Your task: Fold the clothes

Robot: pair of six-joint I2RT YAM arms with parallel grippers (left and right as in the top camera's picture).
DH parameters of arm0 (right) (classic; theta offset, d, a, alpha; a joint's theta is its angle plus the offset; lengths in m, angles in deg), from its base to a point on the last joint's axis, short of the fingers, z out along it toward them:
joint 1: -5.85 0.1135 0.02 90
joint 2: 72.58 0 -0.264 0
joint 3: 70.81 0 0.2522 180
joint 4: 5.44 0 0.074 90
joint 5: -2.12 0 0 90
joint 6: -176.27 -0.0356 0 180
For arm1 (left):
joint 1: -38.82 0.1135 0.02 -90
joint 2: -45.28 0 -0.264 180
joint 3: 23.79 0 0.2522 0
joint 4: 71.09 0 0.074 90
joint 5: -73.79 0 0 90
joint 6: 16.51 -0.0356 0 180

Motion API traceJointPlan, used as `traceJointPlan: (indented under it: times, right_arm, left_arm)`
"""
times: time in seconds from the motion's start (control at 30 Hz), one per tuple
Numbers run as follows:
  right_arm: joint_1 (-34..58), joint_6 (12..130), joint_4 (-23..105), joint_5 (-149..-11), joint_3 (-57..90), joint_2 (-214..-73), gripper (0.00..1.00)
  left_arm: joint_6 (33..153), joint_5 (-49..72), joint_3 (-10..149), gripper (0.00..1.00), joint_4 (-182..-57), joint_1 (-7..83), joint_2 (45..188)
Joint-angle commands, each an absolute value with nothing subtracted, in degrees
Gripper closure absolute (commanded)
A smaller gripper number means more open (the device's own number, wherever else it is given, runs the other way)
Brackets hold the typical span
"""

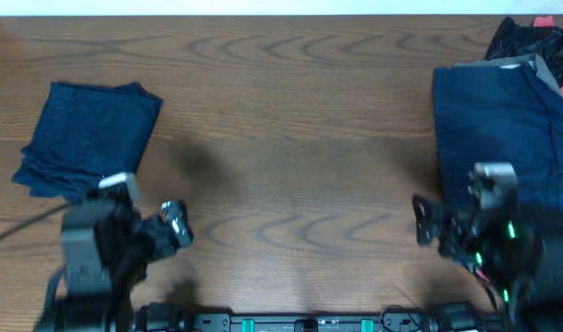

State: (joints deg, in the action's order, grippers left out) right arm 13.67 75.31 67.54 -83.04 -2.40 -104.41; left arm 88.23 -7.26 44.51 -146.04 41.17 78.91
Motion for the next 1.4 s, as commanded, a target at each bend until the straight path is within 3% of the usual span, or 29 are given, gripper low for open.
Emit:
traceJointPlan:
  times: [0.0,0.77,1.03,1.37]
  right_arm:
    - [13.40,75.18,69.16,-84.65,-4.63,-98.14,0.01]
    - [13.36,75.22,77.20,-87.08,-4.80,-92.87,0.01]
    - [13.29,89.93,58.47,-87.45,-14.01,-82.75,0.01]
    - [13.32,93.06,34.99,-87.19,-35.12,-72.91,0.01]
  left_arm:
    - [87.51,-7.72,43.70,0.02,-145.82,40.98,74.52]
    - [87.49,-7.74,43.70,0.02,-145.86,40.98,72.13]
    - [87.49,-7.74,43.70,0.02,-145.86,40.98,72.13]
    - [87.49,-7.74,43.70,0.02,-145.86,40.98,72.13]
